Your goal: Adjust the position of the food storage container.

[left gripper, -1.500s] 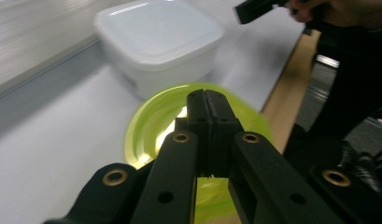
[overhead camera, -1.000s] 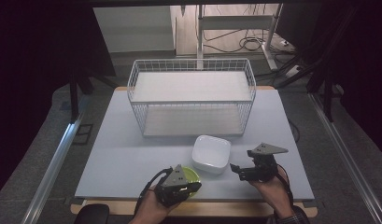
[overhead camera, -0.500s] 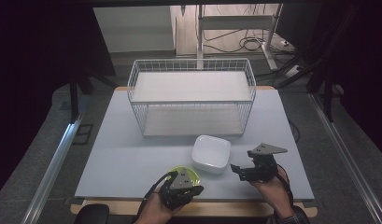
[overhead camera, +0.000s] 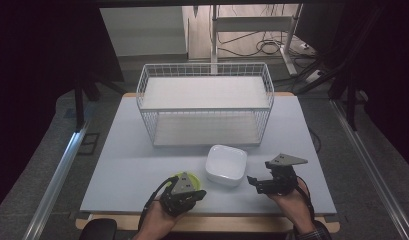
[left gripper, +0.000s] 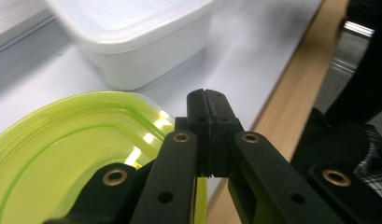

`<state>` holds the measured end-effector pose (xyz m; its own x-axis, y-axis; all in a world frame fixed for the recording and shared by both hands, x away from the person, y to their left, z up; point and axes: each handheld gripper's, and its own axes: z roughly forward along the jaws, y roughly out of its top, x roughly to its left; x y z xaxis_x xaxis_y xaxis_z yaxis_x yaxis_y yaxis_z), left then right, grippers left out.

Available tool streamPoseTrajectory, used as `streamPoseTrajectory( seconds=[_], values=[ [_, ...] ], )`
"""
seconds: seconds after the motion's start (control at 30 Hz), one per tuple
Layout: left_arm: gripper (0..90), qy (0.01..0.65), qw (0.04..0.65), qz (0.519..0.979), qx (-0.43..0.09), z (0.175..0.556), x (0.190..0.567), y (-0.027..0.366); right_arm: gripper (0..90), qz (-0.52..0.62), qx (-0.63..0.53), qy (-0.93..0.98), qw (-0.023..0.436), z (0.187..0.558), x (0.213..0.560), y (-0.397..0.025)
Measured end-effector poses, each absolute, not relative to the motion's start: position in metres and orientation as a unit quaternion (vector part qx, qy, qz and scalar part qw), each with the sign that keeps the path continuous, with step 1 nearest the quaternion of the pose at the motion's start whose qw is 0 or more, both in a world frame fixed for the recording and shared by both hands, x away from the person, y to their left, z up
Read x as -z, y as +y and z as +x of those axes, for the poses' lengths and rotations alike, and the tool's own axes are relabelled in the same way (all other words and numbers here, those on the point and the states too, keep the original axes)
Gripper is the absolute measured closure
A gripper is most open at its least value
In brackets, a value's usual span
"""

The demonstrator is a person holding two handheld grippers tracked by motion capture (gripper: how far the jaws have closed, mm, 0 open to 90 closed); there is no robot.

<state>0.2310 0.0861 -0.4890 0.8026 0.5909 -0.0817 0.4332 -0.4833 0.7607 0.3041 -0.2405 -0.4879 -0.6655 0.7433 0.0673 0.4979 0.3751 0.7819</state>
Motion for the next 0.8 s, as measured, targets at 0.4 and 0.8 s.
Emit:
streamPoseTrajectory(
  seconds=[0.4,0.8],
  values=[
    [90.0,0.343,0.398,0.843,-0.116,0.242,0.489,0.119,12.1,0.380,-0.407,0.818,0.147,0.305,0.489,-0.240],
    [90.0,0.388,0.386,0.826,-0.134,0.256,0.490,0.160,12.4,0.380,-0.405,0.819,0.145,0.305,0.490,-0.240]
  ],
)
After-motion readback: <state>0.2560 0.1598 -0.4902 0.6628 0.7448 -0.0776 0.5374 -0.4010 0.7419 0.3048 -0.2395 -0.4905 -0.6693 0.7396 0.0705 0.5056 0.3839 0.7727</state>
